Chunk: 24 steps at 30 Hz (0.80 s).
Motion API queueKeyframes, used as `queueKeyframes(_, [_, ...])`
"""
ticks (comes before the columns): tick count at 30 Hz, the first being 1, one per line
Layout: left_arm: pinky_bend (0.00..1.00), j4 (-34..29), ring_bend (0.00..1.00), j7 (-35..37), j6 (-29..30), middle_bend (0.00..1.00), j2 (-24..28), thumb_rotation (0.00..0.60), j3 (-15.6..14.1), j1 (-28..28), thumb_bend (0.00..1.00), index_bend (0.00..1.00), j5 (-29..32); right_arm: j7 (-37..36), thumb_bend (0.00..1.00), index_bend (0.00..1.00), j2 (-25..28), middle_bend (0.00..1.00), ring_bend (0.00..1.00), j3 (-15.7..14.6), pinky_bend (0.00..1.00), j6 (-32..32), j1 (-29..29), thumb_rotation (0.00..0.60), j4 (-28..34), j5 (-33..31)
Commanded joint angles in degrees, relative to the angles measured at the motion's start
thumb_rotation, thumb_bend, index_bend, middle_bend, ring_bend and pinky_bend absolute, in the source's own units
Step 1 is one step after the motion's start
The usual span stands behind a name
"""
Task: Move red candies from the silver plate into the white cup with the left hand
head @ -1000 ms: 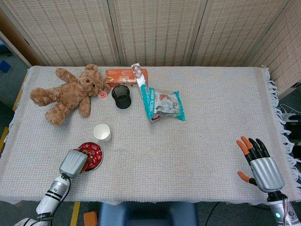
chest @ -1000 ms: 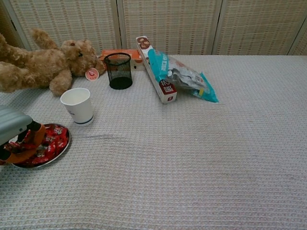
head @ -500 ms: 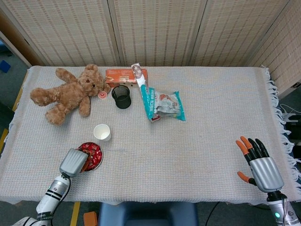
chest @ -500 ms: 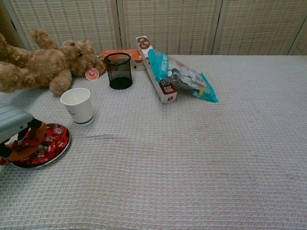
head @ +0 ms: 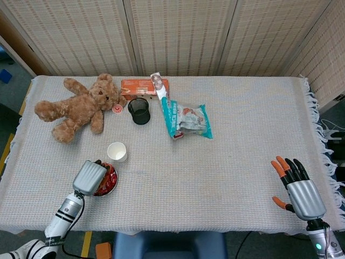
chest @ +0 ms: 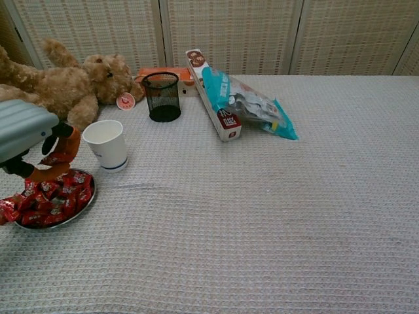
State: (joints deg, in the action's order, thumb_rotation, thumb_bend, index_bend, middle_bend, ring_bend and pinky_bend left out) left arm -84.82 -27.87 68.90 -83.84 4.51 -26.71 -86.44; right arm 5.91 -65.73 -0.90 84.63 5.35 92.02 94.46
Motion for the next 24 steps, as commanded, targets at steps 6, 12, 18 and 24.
queueKeyframes(6, [0.99,-5.1,0.56,-0.9,-4.1,0.61,2.3,0.6,6.1,-5.8,0.45,0.62,3.6,0.9,0.07,0.0,-0.3,0.0,0.0,0.1,0.0,-0.7,0.2,0.6,0.1,-0.5])
queueKeyframes(12, [0.99,-1.3,0.56,-2.3,-9.0,0.61,-0.8,0.6,8.0,-10.6,0.45,0.62,6.7,1.4,0.07,0.0,-0.5,0.0,0.0,0.2,0.0,-1.3,0.4,0.6,0.1,-1.2])
queueKeyframes(18, [0.98,5.1,0.55,-1.2,-10.8,0.6,-3.9,0.6,8.3,-13.1,0.44,0.61,8.6,1.3,0.07,0.0,-0.3,0.0,0.0,0.4,0.0,-1.1,0.2,0.6,0.2,-1.6])
queueKeyframes(24, [0.69,8.6,0.39,-2.0,-10.7,0.46,-4.3,0.6,6.6,-13.3,0.44,0.44,9.0,1.1,0.07,0.0,-0.1,0.0,0.0,0.5,0.0,-1.0,0.1,0.6,0.2,-1.8])
